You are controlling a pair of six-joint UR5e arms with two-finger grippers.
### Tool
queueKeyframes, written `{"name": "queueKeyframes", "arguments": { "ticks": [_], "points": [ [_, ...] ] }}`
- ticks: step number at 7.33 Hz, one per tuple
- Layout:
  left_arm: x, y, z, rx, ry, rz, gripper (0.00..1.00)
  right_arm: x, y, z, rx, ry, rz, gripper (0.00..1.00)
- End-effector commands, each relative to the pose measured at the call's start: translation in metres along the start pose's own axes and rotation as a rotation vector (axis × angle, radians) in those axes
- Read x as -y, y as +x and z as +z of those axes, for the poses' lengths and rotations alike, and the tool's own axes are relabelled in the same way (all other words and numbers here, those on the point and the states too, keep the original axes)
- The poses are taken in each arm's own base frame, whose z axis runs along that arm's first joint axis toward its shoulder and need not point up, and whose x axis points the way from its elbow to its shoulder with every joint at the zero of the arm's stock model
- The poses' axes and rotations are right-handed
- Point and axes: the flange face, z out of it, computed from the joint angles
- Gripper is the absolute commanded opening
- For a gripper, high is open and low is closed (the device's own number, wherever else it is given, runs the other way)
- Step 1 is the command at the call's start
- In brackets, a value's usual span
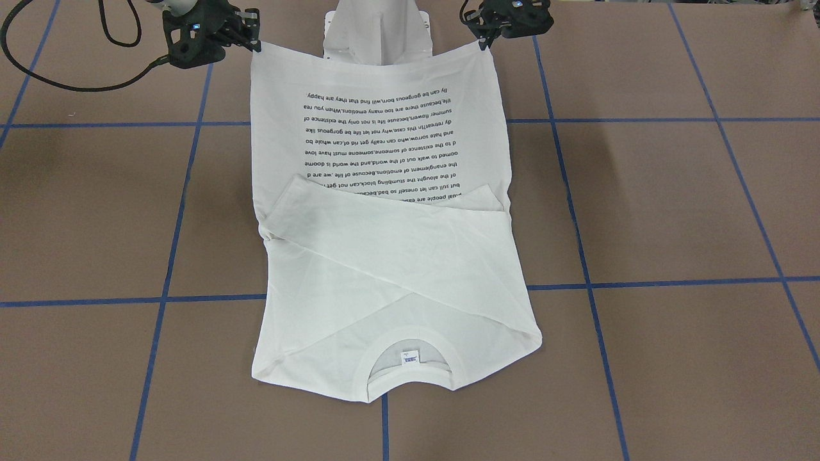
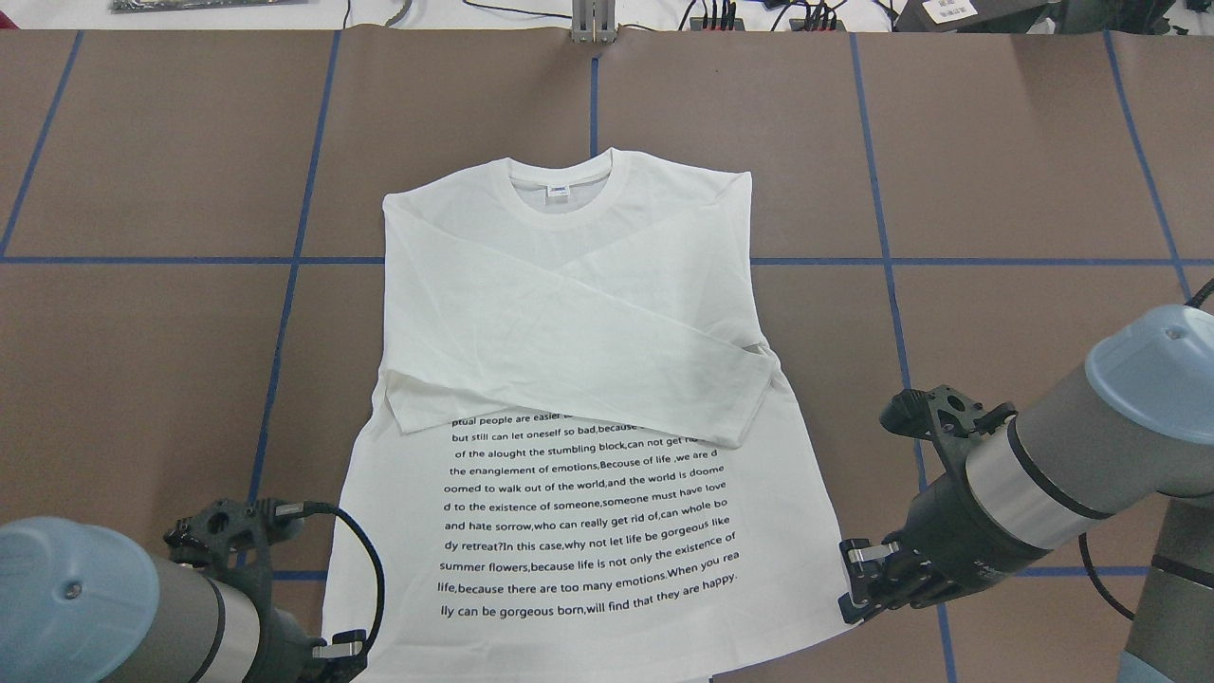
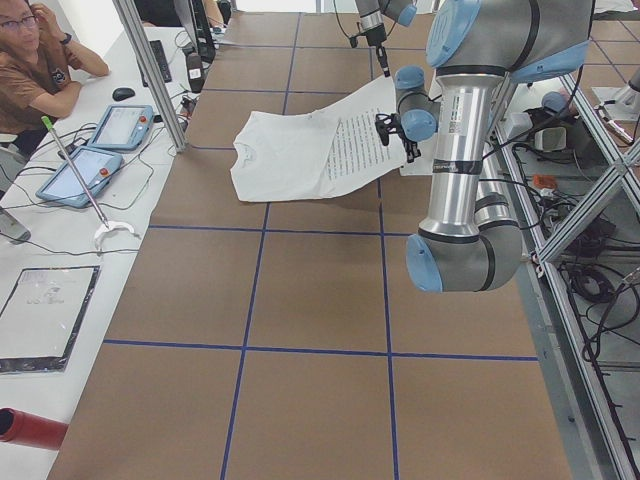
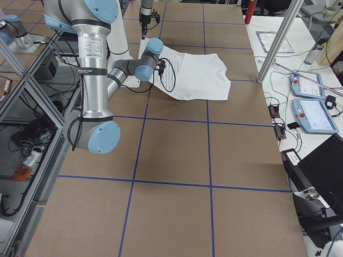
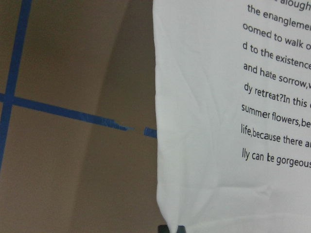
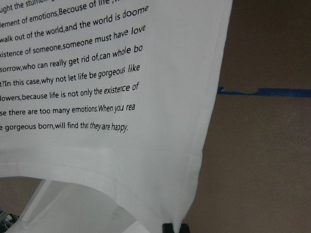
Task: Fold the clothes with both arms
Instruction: 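Lift both hem corners and fold them toward the collar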
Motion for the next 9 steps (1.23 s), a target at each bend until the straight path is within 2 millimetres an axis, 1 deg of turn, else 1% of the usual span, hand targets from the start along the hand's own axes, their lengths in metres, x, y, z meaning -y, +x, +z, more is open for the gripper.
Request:
{"name": "queueKeyframes", "arguments": {
  "ticks": [1,2,3,4,5,6,7,8,9],
  "points": [
    [-0.020,-0.001,-0.002,0.017,-0.050,-0.025,0.00,-0.005,-0.001,0.002,0.004,-0.029,-0.004,0.00],
    [-0.020,0.011,-0.002,-0.002,-0.050,-0.022,0.00,0.001,-0.007,-0.001,0.012,-0.006,-0.009,0.00],
    [-0.005,0.023,0.000,-0.014,-0.021,-0.036,0.00,0.020,-0.016,-0.009,0.028,0.042,-0.007,0.00],
    [0.019,0.024,-0.015,-0.041,0.025,-0.060,0.00,0.038,-0.021,-0.018,0.041,0.082,0.000,0.00],
    [0.048,0.021,-0.035,-0.066,0.084,-0.056,0.00,0.057,-0.023,-0.031,0.052,0.124,-0.001,0.00],
    [0.074,0.017,-0.049,-0.074,0.139,-0.021,0.00,0.072,-0.019,-0.045,0.056,0.163,0.003,0.00],
    [0.097,0.012,-0.056,-0.071,0.168,-0.030,0.00,0.084,-0.019,-0.058,0.066,0.195,0.014,0.00],
    [0.120,0.012,-0.064,-0.075,0.173,-0.040,0.00,0.104,-0.025,-0.071,0.079,0.224,0.026,0.00],
    [0.141,0.012,-0.071,-0.073,0.197,-0.032,0.00,0.124,-0.027,-0.080,0.082,0.252,0.046,0.00]
  ]
}}
